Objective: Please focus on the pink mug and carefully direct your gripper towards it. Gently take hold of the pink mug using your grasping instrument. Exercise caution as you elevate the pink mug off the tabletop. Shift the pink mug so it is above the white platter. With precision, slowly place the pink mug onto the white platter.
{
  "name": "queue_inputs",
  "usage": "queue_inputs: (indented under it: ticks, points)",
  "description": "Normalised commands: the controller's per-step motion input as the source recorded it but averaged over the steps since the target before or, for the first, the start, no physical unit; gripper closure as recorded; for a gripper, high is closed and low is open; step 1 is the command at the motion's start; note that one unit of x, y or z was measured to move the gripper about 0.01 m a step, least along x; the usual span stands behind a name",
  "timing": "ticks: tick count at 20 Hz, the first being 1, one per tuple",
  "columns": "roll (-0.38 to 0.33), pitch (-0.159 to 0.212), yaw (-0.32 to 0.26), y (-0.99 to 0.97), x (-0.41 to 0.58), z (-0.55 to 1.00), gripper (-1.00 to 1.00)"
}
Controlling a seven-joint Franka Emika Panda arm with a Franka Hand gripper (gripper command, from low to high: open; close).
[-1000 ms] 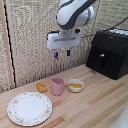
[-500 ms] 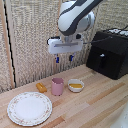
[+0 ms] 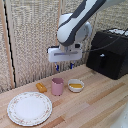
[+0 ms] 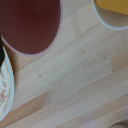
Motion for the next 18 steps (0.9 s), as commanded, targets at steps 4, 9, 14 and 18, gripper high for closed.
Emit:
queue_inputs:
  ticks: [4, 9, 14, 18]
  points:
    - [-0.024, 0.018, -0.067, 0.02, -0.276, -0.39, -1.0]
    - [-0.046, 0.007, -0.041, 0.08, -0.099, -0.37, -1.0]
    - [-0.08, -0.005, 0.0, 0.15, 0.0, -0.35, -1.0]
    - [-0.112, 0.002, 0.0, 0.25, 0.0, -0.29, -1.0]
